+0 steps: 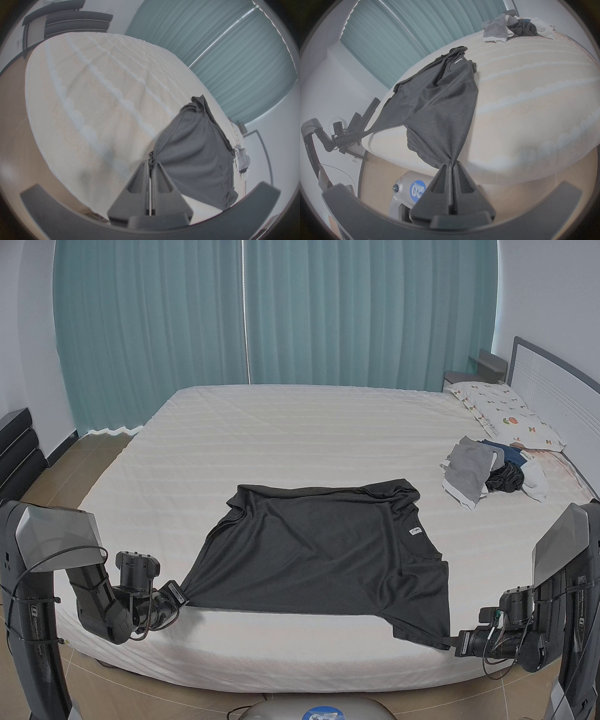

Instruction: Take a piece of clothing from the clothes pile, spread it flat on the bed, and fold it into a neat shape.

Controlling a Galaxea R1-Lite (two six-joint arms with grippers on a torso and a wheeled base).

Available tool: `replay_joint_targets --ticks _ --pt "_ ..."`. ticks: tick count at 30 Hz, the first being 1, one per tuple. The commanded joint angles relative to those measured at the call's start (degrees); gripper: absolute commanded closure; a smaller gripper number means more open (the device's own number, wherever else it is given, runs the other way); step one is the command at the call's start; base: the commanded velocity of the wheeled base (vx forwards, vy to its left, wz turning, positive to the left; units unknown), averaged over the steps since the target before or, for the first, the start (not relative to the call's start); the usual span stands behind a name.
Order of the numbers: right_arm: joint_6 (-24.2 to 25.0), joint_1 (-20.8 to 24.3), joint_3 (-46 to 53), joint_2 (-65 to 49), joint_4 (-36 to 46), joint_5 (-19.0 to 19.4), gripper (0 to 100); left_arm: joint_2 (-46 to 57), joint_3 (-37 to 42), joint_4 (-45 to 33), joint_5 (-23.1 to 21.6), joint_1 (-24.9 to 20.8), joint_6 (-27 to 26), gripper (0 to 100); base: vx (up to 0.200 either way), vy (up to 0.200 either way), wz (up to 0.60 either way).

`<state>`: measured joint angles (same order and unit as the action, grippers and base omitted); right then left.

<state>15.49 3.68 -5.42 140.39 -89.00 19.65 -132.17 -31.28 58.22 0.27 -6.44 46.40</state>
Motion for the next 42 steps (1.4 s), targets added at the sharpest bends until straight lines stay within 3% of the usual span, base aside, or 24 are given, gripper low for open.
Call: replay_joint_targets --ticks 1,6,12,17,22,29,42 --pt "-1.26 -0.78 2.96 -1.52 -0.47 0.30 100 -0.02 2.10 -0.39 0.08 -0.42 -1.92 100 0.000 0.000 0.00" --pt "-4.86 -0.78 5.42 -1.96 -0.38 2.15 100 0.16 4.83 -0.57 0.87 -1.65 -5.53 100 0.000 0.000 0.00" --pt "-5.30 -2.54 5.42 -2.40 -0.21 2.15 100 0.60 6.23 -4.43 1.67 -2.18 -8.96 100 0.000 0.000 0.00" --pt "-6.44 -5.70 5.42 -5.30 5.16 2.50 100 0.95 5.44 -9.18 3.34 -2.70 -9.22 100 0.000 0.000 0.00" --pt "-10.57 -5.44 5.42 -7.50 10.61 3.73 100 2.27 5.27 -13.49 3.42 -3.50 -9.48 100 0.000 0.000 0.00" --pt "-11.36 -4.82 5.42 -6.09 11.48 3.73 100 3.32 3.33 -20.52 3.86 -3.85 -9.57 100 0.000 0.000 0.00" --pt "-12.15 -4.47 5.34 -3.89 10.08 3.73 100 2.71 1.93 -20.61 4.65 -3.50 -9.31 100 0.000 0.000 0.00"
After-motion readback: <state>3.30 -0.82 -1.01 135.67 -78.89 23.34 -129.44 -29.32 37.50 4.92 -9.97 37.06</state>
